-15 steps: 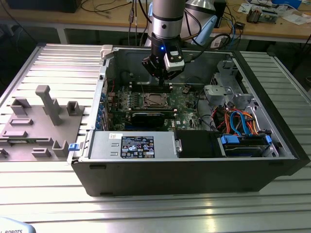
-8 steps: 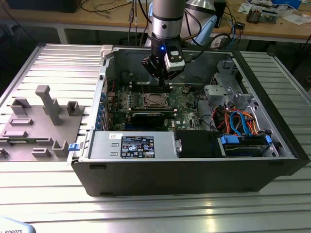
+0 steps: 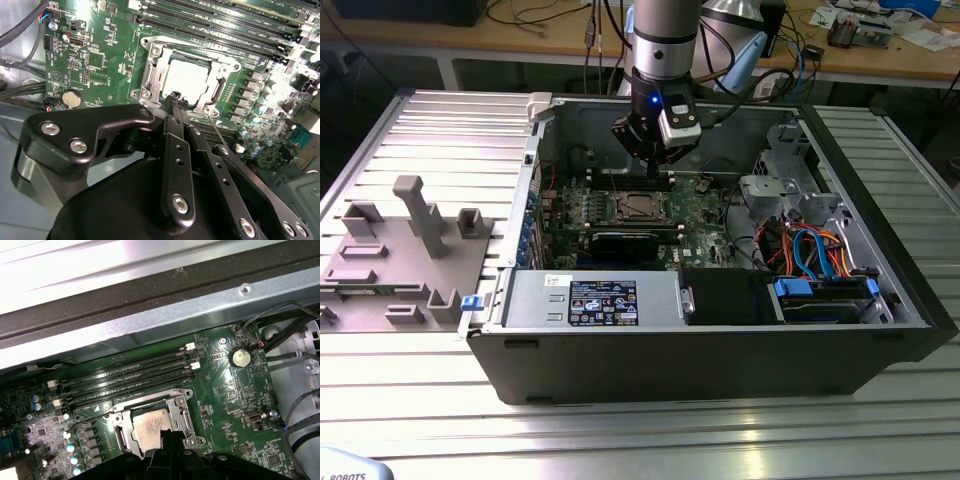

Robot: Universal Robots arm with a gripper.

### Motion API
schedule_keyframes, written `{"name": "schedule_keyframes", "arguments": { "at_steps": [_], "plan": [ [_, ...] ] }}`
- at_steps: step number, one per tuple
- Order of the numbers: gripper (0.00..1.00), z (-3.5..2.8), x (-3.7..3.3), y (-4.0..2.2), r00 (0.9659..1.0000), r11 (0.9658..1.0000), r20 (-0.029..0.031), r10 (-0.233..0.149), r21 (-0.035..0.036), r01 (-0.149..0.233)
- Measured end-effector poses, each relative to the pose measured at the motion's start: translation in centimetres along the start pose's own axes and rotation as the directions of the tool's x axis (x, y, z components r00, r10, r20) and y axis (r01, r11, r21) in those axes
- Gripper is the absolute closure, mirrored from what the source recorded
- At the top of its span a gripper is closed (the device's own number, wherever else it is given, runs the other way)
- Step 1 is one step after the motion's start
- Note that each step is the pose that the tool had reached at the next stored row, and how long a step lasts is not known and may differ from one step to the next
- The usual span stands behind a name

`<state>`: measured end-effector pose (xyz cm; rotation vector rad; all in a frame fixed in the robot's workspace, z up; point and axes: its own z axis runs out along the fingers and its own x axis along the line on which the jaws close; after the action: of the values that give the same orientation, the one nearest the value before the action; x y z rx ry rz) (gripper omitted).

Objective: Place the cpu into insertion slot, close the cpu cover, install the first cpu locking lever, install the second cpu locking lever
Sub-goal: 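Install the first cpu locking lever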

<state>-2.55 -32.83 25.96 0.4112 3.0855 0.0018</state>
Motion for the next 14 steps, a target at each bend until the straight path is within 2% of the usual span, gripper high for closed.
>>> {"name": "schedule_keyframes", "arguments": {
  "at_steps": [14],
  "plan": [
    [0.89,0.00,0.00,0.00,0.9997,0.9997,-0.0001,-0.022,-0.0007,0.022]
  ]
}}
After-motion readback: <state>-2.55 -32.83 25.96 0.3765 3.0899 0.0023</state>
